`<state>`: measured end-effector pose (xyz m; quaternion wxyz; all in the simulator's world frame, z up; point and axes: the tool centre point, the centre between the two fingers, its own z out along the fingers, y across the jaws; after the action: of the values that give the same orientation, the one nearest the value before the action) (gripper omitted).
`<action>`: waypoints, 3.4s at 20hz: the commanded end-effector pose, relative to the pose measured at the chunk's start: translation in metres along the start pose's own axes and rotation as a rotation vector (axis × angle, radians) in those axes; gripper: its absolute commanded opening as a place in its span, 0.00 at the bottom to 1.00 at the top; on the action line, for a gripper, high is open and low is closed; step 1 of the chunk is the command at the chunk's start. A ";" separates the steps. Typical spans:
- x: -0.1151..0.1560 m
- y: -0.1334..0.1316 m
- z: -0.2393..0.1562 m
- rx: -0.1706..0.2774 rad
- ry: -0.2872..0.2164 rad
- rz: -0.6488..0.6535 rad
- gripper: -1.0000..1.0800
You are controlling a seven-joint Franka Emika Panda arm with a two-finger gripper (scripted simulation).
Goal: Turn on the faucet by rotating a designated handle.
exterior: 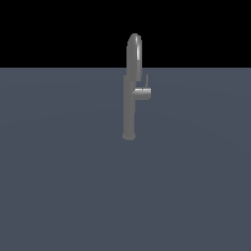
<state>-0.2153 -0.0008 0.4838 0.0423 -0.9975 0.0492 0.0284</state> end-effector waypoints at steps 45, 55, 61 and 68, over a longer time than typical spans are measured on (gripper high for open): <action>0.255 0.021 0.070 0.644 -0.716 0.663 0.00; 0.304 0.041 0.122 0.824 -0.914 0.847 0.00; 0.326 0.052 0.157 0.928 -1.027 0.956 0.00; 0.341 0.059 0.195 1.025 -1.132 1.060 0.00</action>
<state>0.1050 -0.0740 0.2714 0.4715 -0.5559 0.4719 0.4959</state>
